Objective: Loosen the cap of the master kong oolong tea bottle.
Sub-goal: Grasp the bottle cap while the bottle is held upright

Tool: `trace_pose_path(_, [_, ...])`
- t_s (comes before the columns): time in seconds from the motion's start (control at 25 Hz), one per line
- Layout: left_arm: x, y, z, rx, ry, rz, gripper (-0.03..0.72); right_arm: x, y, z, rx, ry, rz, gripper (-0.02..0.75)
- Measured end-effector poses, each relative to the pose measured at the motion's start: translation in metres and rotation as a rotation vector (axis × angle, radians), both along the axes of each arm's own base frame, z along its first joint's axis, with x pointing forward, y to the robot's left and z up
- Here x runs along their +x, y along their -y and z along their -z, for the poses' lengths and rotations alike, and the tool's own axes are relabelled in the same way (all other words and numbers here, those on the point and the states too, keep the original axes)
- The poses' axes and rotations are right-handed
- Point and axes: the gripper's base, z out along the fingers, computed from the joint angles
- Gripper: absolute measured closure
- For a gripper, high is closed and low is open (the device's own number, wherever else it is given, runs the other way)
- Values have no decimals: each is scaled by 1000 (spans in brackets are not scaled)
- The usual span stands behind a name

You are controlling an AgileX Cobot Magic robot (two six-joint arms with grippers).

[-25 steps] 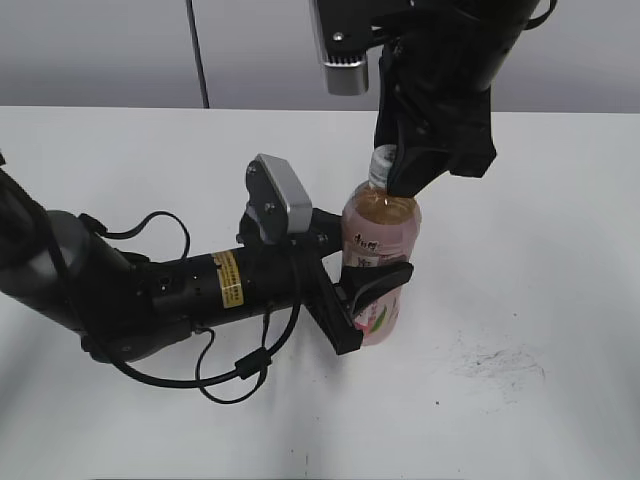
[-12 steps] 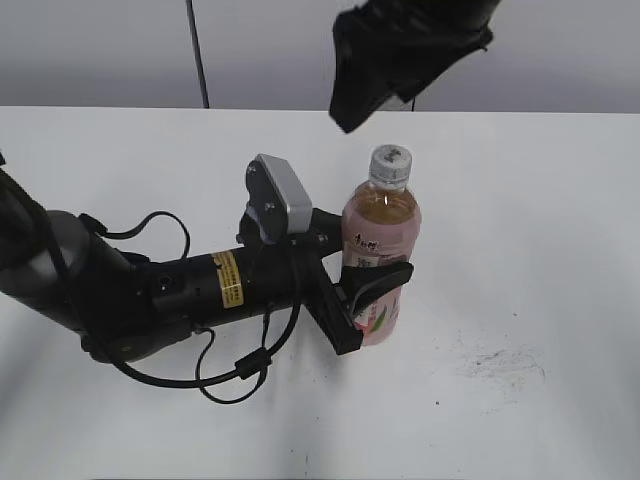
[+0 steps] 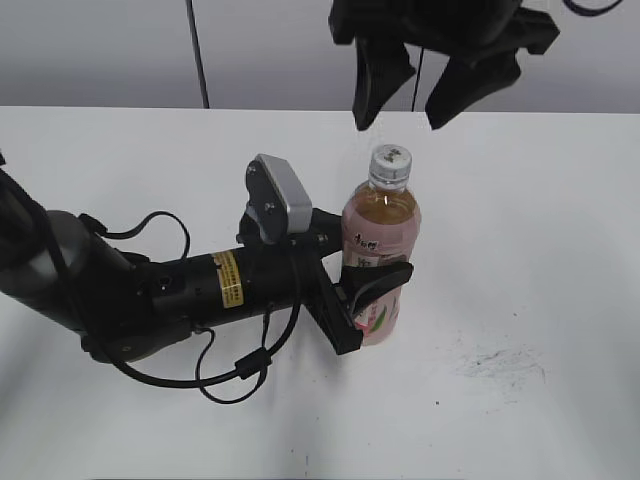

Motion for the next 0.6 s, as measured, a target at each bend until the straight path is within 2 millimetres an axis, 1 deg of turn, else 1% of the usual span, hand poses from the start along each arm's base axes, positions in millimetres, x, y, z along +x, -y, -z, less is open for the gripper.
trace_pose_path(0.08, [0,0,0,0,0,0,303,-2,0,10,-10,-34,2,231])
trace_pose_path(0.2, [0,0,0,0,0,0,303,-4,1,18,-18,-65,3,236])
trace_pose_path(0.44, [0,0,0,0,0,0,303,-4,0,21,-17,-77,4,236])
trace_pose_path(0.6, [0,0,0,0,0,0,303,-1,-4,30,-11,-111,6,239])
